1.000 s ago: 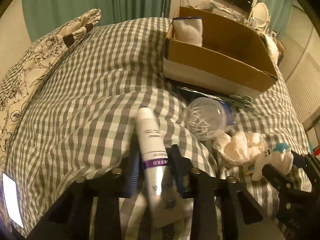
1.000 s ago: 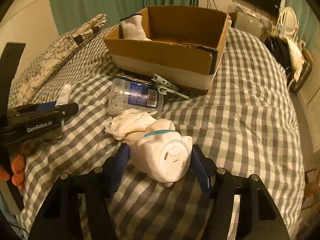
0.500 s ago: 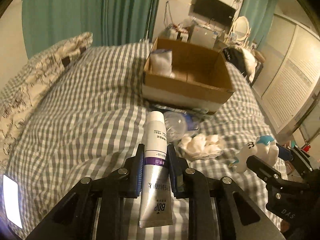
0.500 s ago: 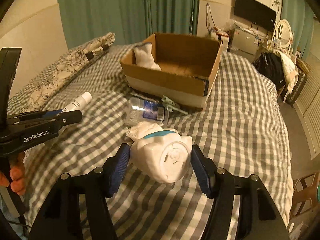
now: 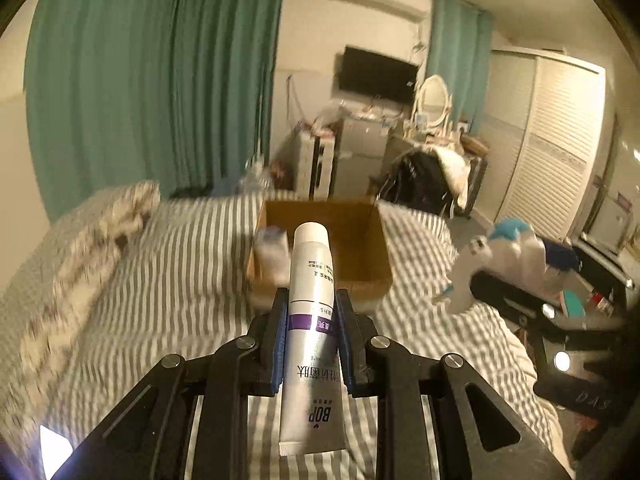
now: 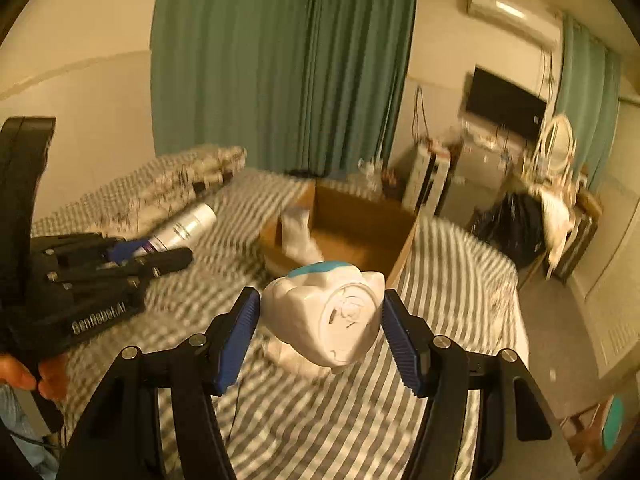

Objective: Organize objects
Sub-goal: 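Carry the tube and plush toy over the box and release both inside, then grasp the white cloth with the right gripper, then grasp the clear dental-floss jar with the left gripper while the right holds the cloth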

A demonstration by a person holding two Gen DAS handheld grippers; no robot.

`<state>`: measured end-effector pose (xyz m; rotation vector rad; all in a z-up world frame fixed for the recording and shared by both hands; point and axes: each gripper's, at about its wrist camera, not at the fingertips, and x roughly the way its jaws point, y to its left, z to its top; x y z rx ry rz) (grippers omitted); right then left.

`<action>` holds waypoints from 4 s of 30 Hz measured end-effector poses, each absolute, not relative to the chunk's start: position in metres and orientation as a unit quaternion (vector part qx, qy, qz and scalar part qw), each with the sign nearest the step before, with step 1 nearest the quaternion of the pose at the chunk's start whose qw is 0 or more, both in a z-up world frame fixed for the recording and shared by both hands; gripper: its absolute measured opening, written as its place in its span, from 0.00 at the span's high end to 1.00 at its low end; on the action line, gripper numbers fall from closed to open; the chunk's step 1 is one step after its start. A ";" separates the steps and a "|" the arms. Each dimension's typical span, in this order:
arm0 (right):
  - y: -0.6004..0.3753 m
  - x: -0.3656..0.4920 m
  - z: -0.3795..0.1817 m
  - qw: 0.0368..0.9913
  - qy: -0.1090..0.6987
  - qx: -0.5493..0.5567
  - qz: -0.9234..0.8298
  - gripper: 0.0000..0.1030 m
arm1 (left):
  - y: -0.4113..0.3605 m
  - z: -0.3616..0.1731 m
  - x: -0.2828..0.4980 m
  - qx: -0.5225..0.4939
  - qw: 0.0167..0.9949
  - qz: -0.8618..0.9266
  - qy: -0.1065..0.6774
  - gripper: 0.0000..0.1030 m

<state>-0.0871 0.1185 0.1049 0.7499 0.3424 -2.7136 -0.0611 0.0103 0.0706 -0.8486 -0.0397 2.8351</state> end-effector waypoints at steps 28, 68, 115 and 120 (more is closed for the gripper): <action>0.129 -0.320 0.060 0.147 0.066 0.279 -0.947 0.40 | 0.026 -0.010 -0.297 -0.336 0.086 0.938 0.000 0.79; 0.152 -0.097 0.123 0.111 0.069 0.231 -0.964 0.02 | -0.032 0.046 -0.081 -0.280 0.032 0.960 -0.010 0.00; 0.116 -0.181 -0.067 0.136 0.078 0.437 -0.886 0.86 | -0.035 -0.089 -0.120 -0.406 0.015 0.913 -0.020 0.00; 0.140 -0.184 -0.035 0.125 0.070 0.402 -0.904 0.86 | -0.011 -0.088 -0.154 -0.407 0.041 0.912 -0.010 0.00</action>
